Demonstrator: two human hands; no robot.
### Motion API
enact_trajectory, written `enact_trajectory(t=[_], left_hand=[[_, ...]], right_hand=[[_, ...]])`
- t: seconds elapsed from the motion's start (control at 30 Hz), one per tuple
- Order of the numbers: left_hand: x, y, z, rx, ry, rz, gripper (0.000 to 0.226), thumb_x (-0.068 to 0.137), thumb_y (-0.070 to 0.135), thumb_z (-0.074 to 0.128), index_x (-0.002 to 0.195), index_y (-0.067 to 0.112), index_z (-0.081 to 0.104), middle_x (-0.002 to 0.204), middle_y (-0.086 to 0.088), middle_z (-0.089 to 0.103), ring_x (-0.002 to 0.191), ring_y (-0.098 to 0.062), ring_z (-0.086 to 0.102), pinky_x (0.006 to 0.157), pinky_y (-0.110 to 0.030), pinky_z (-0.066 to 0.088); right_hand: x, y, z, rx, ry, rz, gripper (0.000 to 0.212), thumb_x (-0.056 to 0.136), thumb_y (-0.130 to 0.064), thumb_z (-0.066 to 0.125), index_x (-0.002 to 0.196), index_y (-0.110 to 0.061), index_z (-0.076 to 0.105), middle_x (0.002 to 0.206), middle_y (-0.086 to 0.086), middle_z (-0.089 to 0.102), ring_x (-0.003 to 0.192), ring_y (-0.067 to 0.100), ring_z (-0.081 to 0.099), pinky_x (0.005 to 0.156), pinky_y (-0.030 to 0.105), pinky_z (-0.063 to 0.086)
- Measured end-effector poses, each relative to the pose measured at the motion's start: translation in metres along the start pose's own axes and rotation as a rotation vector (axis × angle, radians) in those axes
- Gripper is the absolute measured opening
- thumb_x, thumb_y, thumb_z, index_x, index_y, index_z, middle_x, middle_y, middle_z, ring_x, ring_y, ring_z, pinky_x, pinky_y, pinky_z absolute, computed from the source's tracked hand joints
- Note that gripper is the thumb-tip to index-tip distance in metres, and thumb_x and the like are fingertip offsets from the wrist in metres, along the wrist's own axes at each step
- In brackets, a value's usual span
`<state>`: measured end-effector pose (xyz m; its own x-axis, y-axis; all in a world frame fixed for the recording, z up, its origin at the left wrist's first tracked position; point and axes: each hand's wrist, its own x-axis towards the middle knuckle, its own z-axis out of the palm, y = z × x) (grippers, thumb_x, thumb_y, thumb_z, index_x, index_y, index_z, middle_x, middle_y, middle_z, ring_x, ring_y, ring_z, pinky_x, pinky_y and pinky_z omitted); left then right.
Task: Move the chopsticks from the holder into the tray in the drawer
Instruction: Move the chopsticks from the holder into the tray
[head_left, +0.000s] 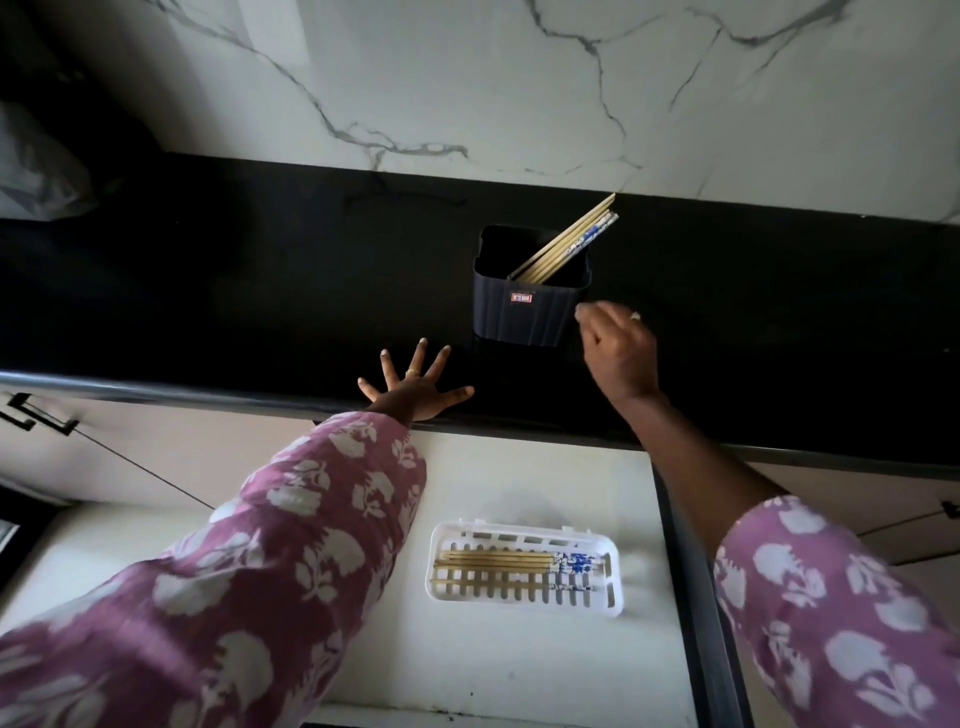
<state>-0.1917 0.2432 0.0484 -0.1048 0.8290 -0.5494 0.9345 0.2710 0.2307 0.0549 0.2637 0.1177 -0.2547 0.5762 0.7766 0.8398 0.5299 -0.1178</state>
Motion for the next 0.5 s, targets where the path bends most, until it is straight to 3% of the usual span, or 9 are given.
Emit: enact_trajectory(t=[0.1, 0.23, 0.37, 0.5], left_hand=[[0.001, -0.001, -0.001, 0.003, -0.009, 0.005, 0.087, 0.066, 0.089, 0.029, 0.135, 0.058, -0.014, 0.148, 0.024, -0.029, 0.137, -0.037, -0.029, 0.099, -0.073, -0.005], [0.003, 0.000, -0.001, -0.003, -0.015, -0.001, 0.087, 0.067, 0.088, 0.029, 0.135, 0.058, -0.015, 0.148, 0.024, -0.031, 0.137, -0.037, -0.030, 0.100, -0.072, -0.005], [0.004, 0.000, 0.000, -0.006, -0.020, -0.001, 0.087, 0.068, 0.087, 0.030, 0.135, 0.057, -0.016, 0.148, 0.023, -0.032, 0.136, -0.037, -0.031, 0.101, -0.072, -0.005], [0.006, -0.001, -0.001, -0.010, -0.030, 0.004, 0.087, 0.068, 0.087, 0.031, 0.135, 0.058, -0.017, 0.147, 0.023, -0.033, 0.136, -0.036, -0.032, 0.100, -0.072, -0.005]], right_hand=[[0.032, 0.014, 0.008, 0.003, -0.010, 0.138, 0.008, 0.079, 0.003, 0.066, 0.085, 0.002, 0.072, 0.082, 0.017, 0.074, 0.072, 0.029, 0.072, 0.063, 0.032, 0.057], [0.066, 0.030, 0.029, 0.056, -0.173, 0.519, 0.027, 0.091, -0.011, 0.056, 0.114, 0.000, 0.064, 0.114, 0.018, 0.068, 0.105, 0.029, 0.065, 0.091, 0.032, 0.049], [0.092, 0.040, 0.045, 0.066, -0.186, 0.746, 0.030, 0.094, -0.017, 0.053, 0.118, -0.003, 0.061, 0.117, 0.021, 0.066, 0.111, 0.032, 0.061, 0.095, 0.036, 0.046], [0.108, 0.052, 0.059, 0.045, -0.285, 0.806, 0.035, 0.098, -0.018, 0.046, 0.129, -0.002, 0.051, 0.128, 0.023, 0.058, 0.123, 0.035, 0.052, 0.100, 0.038, 0.042]])
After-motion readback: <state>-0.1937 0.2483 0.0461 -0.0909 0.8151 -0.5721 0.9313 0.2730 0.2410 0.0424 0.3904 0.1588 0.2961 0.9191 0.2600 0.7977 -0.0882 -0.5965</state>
